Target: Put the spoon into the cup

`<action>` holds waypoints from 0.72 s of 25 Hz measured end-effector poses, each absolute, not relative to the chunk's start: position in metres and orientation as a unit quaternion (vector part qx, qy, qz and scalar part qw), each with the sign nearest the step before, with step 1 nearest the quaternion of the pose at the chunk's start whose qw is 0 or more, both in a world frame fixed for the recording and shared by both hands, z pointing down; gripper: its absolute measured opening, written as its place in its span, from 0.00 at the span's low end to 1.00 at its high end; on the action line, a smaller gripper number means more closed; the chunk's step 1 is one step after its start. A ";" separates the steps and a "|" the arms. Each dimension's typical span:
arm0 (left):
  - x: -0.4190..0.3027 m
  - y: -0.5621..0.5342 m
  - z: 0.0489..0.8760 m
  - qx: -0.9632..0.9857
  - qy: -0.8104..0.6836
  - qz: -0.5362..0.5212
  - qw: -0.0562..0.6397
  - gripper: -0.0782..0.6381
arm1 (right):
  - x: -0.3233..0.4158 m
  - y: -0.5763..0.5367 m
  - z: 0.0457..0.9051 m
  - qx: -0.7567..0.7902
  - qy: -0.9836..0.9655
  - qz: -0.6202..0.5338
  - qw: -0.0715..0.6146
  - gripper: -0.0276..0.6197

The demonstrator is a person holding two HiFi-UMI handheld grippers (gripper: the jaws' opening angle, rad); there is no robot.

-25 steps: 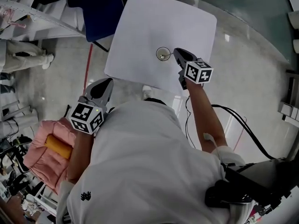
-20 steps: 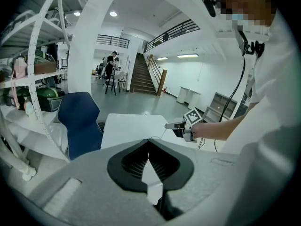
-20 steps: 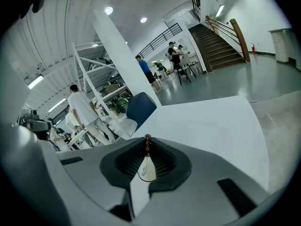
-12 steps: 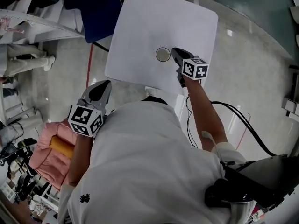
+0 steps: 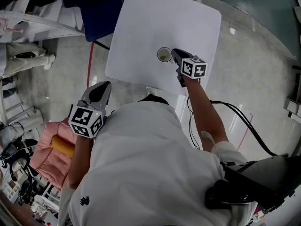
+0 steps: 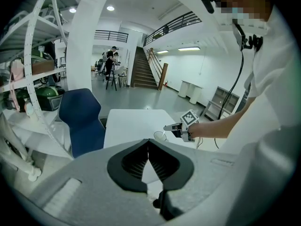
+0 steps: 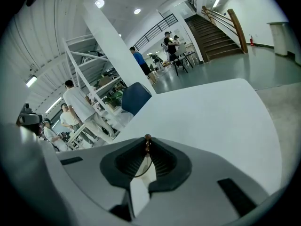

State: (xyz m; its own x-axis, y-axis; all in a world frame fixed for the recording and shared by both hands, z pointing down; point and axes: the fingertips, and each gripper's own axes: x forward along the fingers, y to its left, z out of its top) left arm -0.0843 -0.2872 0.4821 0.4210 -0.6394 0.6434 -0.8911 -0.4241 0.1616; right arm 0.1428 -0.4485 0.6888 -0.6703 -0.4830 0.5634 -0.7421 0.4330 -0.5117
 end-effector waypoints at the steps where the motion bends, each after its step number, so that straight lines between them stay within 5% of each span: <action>1: -0.087 -0.287 0.483 0.804 -0.476 0.253 0.249 0.13 | 0.141 -0.449 0.691 0.369 -0.829 0.384 0.170 0.11; 18: -0.098 -0.281 0.486 0.799 -0.484 0.250 0.256 0.13 | 0.134 -0.449 0.710 0.364 -0.832 0.378 0.182 0.18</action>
